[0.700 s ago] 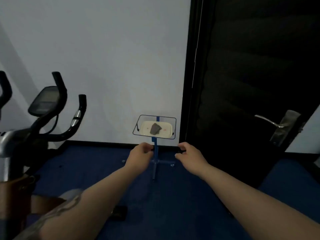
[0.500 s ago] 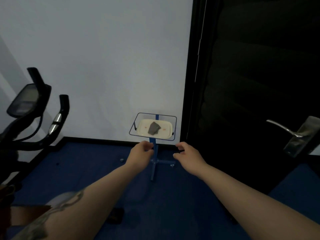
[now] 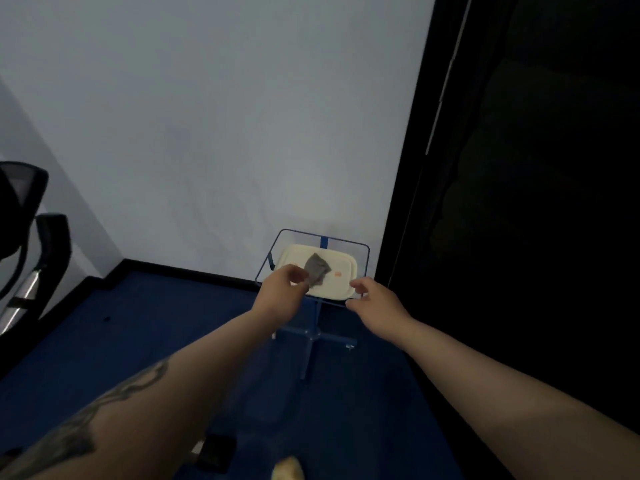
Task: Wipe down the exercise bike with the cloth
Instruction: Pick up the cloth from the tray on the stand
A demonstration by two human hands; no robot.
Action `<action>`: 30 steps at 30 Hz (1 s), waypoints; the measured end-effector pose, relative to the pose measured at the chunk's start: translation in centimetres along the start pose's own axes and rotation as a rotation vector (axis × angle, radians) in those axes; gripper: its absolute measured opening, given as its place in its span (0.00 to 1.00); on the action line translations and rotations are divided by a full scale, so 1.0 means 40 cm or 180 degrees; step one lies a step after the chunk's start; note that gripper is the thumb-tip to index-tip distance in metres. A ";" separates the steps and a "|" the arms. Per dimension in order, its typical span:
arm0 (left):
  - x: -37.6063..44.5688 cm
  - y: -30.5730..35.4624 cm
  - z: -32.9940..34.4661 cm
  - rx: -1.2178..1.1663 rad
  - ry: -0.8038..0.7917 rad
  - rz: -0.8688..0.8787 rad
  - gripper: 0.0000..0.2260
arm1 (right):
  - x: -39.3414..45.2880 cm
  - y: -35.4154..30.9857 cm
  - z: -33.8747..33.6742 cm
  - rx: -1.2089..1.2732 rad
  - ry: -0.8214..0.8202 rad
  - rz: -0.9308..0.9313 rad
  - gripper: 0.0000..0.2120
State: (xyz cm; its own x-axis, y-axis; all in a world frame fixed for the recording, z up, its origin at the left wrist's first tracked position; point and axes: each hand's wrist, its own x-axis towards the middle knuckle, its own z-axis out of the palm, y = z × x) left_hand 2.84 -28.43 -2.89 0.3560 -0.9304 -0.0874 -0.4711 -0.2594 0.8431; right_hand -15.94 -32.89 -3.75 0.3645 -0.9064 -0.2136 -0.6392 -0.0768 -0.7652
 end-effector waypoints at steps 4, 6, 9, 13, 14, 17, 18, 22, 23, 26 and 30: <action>0.139 -0.059 -0.001 -0.0102 -0.0043 -0.0131 0.08 | 0.143 -0.001 0.031 0.0195 0.0026 0.0189 0.21; 0.214 -0.087 0.000 -0.0072 -0.0102 -0.0208 0.08 | 0.222 -0.008 0.050 0.0301 -0.0021 0.0317 0.21; 0.323 -0.129 0.000 0.0011 -0.0164 -0.0275 0.09 | 0.336 -0.008 0.076 0.0455 -0.0020 0.0388 0.19; 0.431 -0.187 0.019 0.0106 -0.0269 -0.0514 0.09 | 0.444 0.029 0.114 0.0622 -0.0184 0.0602 0.19; 0.448 -0.197 0.027 0.0115 -0.0308 -0.0559 0.10 | 0.459 0.039 0.120 0.0638 -0.0229 0.0652 0.19; 0.538 -0.221 0.061 0.0094 -0.0334 -0.0630 0.10 | 0.557 0.072 0.121 0.0654 -0.0280 0.0774 0.19; 0.565 -0.227 0.072 0.0075 -0.0311 -0.0650 0.10 | 0.595 0.084 0.120 0.0641 -0.0287 0.0783 0.19; 0.649 -0.268 0.112 0.0019 -0.0141 -0.0874 0.10 | 0.736 0.135 0.139 0.0620 -0.0464 0.0777 0.17; 0.664 -0.281 0.124 0.0009 -0.0090 -0.0975 0.10 | 0.766 0.149 0.147 0.0626 -0.0542 0.0792 0.16; 0.715 -0.306 0.162 0.0013 -0.0006 -0.1242 0.10 | 0.848 0.183 0.166 0.0647 -0.0772 0.0807 0.15; 0.807 -0.340 0.210 -0.0025 0.0103 -0.1356 0.11 | 0.983 0.220 0.187 0.0451 -0.0974 0.0553 0.15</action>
State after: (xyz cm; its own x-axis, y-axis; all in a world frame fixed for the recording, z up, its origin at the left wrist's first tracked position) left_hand 13.94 -57.10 -21.63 0.5427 -0.7318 -0.4122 -0.2702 -0.6168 0.7393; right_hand -2.15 -66.10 -23.42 0.4580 -0.7332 -0.5027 -0.6172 0.1448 -0.7734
